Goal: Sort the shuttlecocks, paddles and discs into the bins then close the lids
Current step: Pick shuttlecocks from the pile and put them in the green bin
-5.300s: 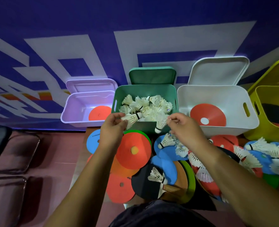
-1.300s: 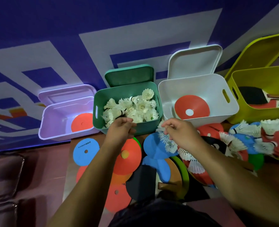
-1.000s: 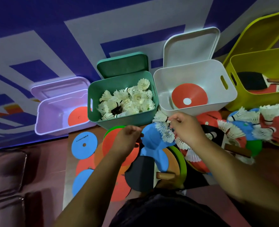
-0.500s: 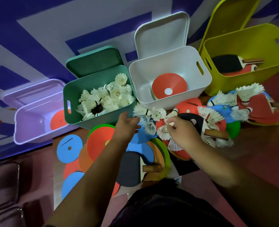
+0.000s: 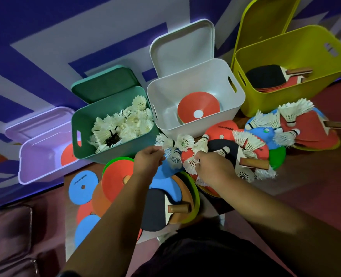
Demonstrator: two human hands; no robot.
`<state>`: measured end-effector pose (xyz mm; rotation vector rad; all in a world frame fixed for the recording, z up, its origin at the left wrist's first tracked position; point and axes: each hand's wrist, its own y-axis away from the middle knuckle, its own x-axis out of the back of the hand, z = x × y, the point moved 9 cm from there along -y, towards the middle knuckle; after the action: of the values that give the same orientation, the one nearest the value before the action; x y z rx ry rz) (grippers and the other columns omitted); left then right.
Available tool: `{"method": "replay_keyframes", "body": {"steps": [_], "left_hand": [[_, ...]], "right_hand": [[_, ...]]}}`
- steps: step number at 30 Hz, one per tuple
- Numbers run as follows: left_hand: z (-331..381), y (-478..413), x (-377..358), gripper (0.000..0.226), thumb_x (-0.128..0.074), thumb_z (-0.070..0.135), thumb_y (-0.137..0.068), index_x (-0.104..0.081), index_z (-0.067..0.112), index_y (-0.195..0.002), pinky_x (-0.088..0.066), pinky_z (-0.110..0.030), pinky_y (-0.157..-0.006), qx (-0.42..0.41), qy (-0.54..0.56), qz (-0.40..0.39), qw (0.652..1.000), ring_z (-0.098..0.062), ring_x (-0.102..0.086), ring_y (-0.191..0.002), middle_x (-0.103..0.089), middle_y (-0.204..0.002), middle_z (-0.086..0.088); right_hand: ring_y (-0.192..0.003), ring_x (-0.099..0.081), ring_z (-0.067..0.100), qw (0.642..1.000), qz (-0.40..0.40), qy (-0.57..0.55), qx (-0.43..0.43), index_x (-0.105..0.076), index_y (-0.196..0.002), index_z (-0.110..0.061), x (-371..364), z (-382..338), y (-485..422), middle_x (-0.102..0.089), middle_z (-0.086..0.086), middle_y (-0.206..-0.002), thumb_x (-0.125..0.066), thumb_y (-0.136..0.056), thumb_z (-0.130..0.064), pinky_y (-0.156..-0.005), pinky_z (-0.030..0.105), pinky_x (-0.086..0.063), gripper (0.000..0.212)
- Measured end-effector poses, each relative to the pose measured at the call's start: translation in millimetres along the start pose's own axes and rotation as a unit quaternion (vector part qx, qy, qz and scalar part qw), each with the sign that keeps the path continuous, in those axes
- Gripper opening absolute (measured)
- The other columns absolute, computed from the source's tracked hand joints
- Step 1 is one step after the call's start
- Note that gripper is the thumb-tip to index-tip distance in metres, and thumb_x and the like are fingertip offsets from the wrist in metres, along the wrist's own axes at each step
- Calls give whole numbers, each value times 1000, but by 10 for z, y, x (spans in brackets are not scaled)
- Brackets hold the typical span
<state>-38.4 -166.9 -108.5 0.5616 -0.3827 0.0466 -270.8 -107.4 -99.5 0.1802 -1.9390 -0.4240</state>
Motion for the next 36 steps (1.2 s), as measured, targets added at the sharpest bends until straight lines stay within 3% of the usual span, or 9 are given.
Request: {"method": "replay_keyframes", "body": {"steps": [3, 5, 8, 11, 15, 20, 26, 30, 36], "left_hand": [[23, 86, 86, 5, -76, 16, -94, -80, 15, -91, -64, -34, -82, -11, 13, 26, 1000, -17, -75, -80, -78, -76, -1], [21, 140, 138, 6, -75, 14, -95, -80, 10, -94, -64, -34, -84, -11, 31, 35, 999, -17, -75, -79, -78, -78, -3], [20, 245, 257, 6, -75, 14, -94, -80, 11, -94, -64, -36, -85, -13, 43, 53, 998, -18, -74, -79, -78, -79, -5], [46, 340, 368, 9, -81, 24, -90, -78, 16, -91, -62, -42, -82, -32, 27, 60, 997, -18, -72, -78, -78, -83, -7], [25, 443, 527, 25, -85, 38, -87, -78, 15, -93, -63, -42, -82, -32, 62, 87, 994, -22, -73, -81, -78, -86, -10], [35, 528, 708, 23, -80, 37, -91, -78, 14, -90, -62, -42, -84, -39, 77, 123, 989, -14, -69, -72, -77, -79, -6], [75, 578, 952, 18, -79, 35, -93, -79, 17, -88, -63, -46, -88, -47, 115, 148, 981, -27, -75, -84, -77, -79, -6], [131, 582, 1149, 15, -79, 30, -94, -79, 16, -90, -63, -47, -88, -56, 144, 156, 976, -20, -70, -76, -75, -75, -5], [248, 549, 1529, 17, -73, 28, -99, -77, 15, -88, -62, -40, -79, -96, 157, 155, 971, -20, -67, -76, -71, -81, -14]], "right_hand": [[-78, -67, 30, 1000, 6, 25, 5, -64, -121, -22, -9, -13, -34, -69, 5, -90, -58, -99, -23, -51, 29, -38, 22], [-77, -67, 30, 999, 8, 37, 4, -65, -117, -20, -9, -21, -54, -69, 5, -88, -61, -97, -22, -50, 28, -36, 20], [-73, -67, 30, 998, 18, 53, 13, -67, -112, -17, 30, -63, -80, -68, 5, -86, -63, -96, -19, -50, 29, -41, 17], [-70, -66, 33, 998, 28, 50, 17, -64, -118, -10, 81, -103, -127, -71, 10, -87, -57, -95, -13, -64, 45, -56, 24], [-82, -69, 39, 998, 32, 36, 30, -64, -112, -12, 140, -198, -186, -69, 27, -112, -54, -95, -16, -71, 52, -56, 20], [-81, -67, 30, 995, 42, -55, 71, -63, -97, -18, 462, -457, -110, -65, 3, -83, -58, -99, -31, -61, 33, -49, 14], [-75, -66, 23, 988, 35, -126, 84, -70, -89, -20, 691, -766, -117, -70, -2, -78, -60, -92, -34, -70, 38, -60, 18], [-69, -67, 20, 980, 26, -184, 77, -67, -77, -18, 730, -943, -212, -69, 0, -71, -58, -91, -33, -70, 44, -60, 23], [-69, -74, 13, 954, 6, -292, 64, -68, -84, -25, 743, -1307, -352, -76, -3, -75, -58, -98, -27, -70, 41, -62, 17]]}}
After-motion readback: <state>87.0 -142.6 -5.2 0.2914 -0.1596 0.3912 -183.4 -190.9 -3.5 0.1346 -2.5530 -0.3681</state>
